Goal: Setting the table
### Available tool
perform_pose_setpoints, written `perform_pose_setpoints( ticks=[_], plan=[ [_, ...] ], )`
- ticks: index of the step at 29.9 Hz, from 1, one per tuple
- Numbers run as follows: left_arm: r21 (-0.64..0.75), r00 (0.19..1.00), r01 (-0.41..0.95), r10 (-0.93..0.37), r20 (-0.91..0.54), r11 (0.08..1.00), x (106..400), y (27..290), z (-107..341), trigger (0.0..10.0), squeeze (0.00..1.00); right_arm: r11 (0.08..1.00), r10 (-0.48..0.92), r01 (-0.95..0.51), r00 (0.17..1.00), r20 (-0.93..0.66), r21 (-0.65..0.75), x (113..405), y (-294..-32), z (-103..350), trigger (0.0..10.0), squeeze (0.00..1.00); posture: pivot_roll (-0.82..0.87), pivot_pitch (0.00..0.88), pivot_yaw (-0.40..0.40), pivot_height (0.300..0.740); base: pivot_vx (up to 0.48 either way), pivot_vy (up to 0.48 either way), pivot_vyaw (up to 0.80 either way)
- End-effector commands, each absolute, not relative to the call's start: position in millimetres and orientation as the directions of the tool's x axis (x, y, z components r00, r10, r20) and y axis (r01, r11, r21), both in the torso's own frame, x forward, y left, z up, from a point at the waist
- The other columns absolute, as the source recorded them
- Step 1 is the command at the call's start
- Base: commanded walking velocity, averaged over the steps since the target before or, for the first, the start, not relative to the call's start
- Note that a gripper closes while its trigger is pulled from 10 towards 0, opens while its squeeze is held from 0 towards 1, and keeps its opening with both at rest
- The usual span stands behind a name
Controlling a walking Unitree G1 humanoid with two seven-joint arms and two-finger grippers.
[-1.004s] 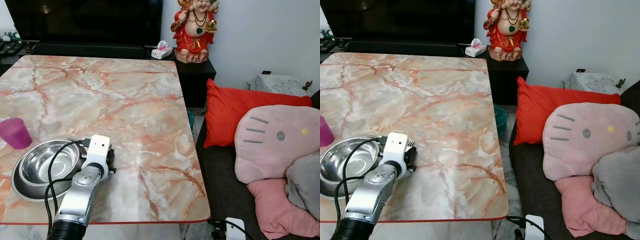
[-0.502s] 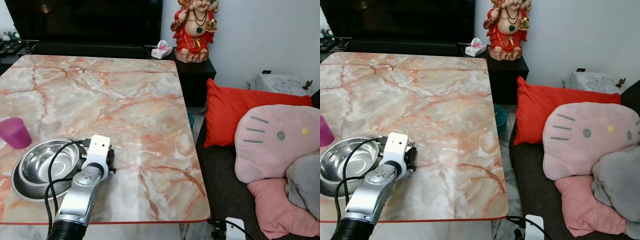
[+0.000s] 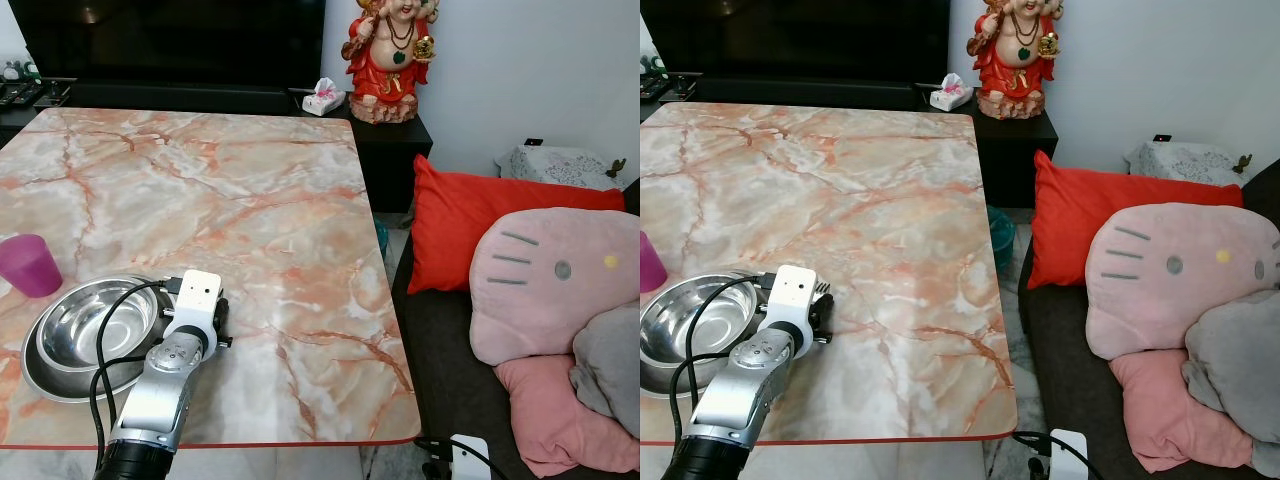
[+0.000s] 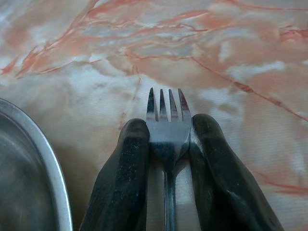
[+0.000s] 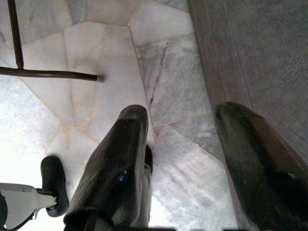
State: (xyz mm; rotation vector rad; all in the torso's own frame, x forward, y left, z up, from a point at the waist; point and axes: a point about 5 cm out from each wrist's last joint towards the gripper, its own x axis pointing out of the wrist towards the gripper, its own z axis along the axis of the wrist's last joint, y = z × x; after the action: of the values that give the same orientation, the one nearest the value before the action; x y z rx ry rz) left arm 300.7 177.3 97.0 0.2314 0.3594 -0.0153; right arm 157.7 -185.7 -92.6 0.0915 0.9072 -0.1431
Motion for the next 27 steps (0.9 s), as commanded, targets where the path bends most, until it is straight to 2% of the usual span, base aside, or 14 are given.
perform_pose_setpoints(
  ticks=[1,2,4,5,6,7,9,10,11,12,20,27],
  plan=[
    [0.233,0.941,0.072,0.011,-0.338,0.970,303.1,174.3,98.7,10.0,0.41,0.987,-0.088,0.159,0.605,-0.792,0.012,158.5,-187.9,-92.2,10.0,0.00,0.10,0.016,-0.074,0.740,0.000,0.000,0.00],
    [0.238,0.942,0.073,0.012,-0.336,0.969,303.3,174.3,99.0,10.0,0.35,0.987,-0.087,0.158,0.605,-0.792,0.012,158.5,-187.9,-92.1,10.0,0.00,0.10,0.016,-0.074,0.740,0.000,0.000,0.00],
    [0.241,0.942,0.075,0.011,-0.336,0.968,303.6,174.0,99.1,10.0,0.38,0.987,-0.087,0.158,0.605,-0.792,0.013,158.6,-187.7,-92.1,10.0,0.00,0.09,0.014,-0.073,0.740,0.000,0.000,0.00],
    [0.239,0.941,0.076,0.009,-0.337,0.968,303.9,173.5,99.1,10.0,0.95,0.987,-0.086,0.159,0.605,-0.792,0.014,158.6,-187.6,-92.1,10.0,0.00,0.09,0.015,-0.072,0.740,0.000,0.000,0.00],
    [0.238,0.941,0.075,0.010,-0.337,0.968,303.9,173.5,99.1,10.0,0.95,0.987,-0.086,0.159,0.605,-0.792,0.014,158.6,-187.5,-92.1,10.0,0.00,0.09,0.015,-0.072,0.740,0.000,0.000,0.00],
    [0.238,0.941,0.075,0.010,-0.337,0.968,303.9,173.2,99.0,10.0,1.00,0.987,-0.086,0.159,0.605,-0.792,0.015,158.6,-187.5,-92.2,10.0,0.00,0.09,0.015,-0.073,0.740,0.000,0.000,0.00],
    [0.241,0.942,0.074,0.012,-0.337,0.968,304.0,172.9,99.0,10.0,1.00,0.987,-0.085,0.159,0.604,-0.793,0.015,158.5,-187.5,-92.2,10.0,0.00,0.10,0.015,-0.073,0.740,0.000,0.000,0.00],
    [0.253,0.942,0.075,0.015,-0.336,0.965,304.1,173.0,99.2,10.0,0.96,0.987,-0.085,0.158,0.603,-0.793,0.015,158.5,-187.4,-92.3,10.0,0.00,0.09,0.016,-0.072,0.740,0.000,0.000,0.00],
    [0.258,0.941,0.077,0.015,-0.337,0.963,304.1,172.9,99.0,10.0,0.76,0.987,-0.084,0.158,0.603,-0.793,0.015,158.4,-187.4,-92.3,10.0,0.00,0.09,0.016,-0.072,0.740,0.000,0.000,0.00],
    [0.260,0.941,0.076,0.017,-0.338,0.963,304.0,173.0,98.8,10.0,0.00,0.987,-0.083,0.158,0.603,-0.793,0.016,158.5,-187.3,-92.3,10.0,0.00,0.10,0.015,-0.073,0.740,0.000,0.000,0.00],
    [0.282,0.954,0.057,0.031,-0.300,0.958,306.2,173.6,105.9,10.0,0.00,0.987,-0.082,0.158,0.603,-0.793,0.018,158.6,-187.2,-92.2,10.0,0.00,0.09,0.015,-0.073,0.740,0.000,0.000,0.00],
    [0.288,0.994,0.015,0.018,-0.111,0.957,314.7,169.0,137.7,10.0,0.00,0.987,-0.082,0.157,0.604,-0.793,0.018,158.8,-187.3,-92.2,10.0,0.00,0.10,0.014,-0.073,0.740,0.000,0.000,0.00]
  ],
)
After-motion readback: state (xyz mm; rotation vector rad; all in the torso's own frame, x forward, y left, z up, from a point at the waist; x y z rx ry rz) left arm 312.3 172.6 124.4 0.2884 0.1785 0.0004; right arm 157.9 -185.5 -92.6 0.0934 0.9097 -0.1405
